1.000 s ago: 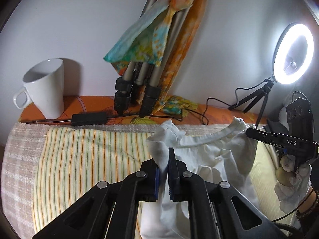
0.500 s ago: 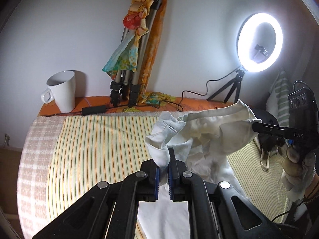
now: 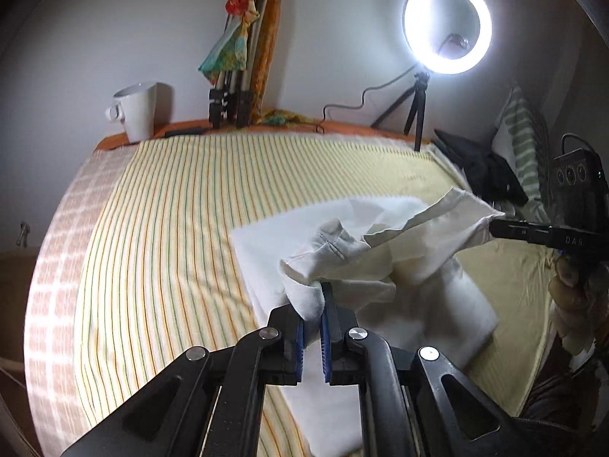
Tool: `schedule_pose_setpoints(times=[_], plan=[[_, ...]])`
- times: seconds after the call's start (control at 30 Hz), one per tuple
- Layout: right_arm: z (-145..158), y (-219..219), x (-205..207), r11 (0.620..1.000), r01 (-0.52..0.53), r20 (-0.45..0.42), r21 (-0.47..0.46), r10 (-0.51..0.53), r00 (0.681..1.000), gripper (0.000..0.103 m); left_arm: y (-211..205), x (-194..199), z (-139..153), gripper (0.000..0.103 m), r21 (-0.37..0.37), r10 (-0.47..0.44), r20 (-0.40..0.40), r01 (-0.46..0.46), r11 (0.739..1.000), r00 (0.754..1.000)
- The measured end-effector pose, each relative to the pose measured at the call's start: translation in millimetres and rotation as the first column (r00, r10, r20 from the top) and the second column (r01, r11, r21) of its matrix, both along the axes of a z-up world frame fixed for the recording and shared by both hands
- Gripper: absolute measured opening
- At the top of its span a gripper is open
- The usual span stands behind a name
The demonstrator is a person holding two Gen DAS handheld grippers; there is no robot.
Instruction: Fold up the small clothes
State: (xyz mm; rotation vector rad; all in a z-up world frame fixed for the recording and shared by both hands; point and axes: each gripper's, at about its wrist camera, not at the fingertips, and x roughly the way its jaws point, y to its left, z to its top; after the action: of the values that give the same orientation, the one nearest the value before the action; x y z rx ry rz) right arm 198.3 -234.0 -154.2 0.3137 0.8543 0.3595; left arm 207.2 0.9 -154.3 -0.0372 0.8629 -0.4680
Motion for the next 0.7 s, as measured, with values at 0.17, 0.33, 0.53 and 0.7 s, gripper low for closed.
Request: schedule_pose_setpoints(times=[0.17,0.33,0.53,0.7], plan=[[-13,8,-28,0.997,0.0,0.0,-0.071,0.0,1.0,0.007,0,-25,-10,0.005,0.023,0.006,0.01,-0.007,1.0,1.0],[-17,16,-50,0.983,0.001,0.038,-0.182,0.006,0.999,0.007,-1,-46,-14,0.01,0.055,-0.026,0.02,0.025,0.998,0.999],[-20,20,-74,0.959,-0.019,0.038,-0.283,0.031,0.999,0.007,18,-80,-19,0.018,0.068,-0.027,0.009,0.027,0.997,1.0],[-16,-4,-91,0.987,0.018,0.015,-0.16,-0.016,1.0,0.034,48,-85,-15,0.025,-0.061,0.051,-0.06,-0.054,0.997,0.997]])
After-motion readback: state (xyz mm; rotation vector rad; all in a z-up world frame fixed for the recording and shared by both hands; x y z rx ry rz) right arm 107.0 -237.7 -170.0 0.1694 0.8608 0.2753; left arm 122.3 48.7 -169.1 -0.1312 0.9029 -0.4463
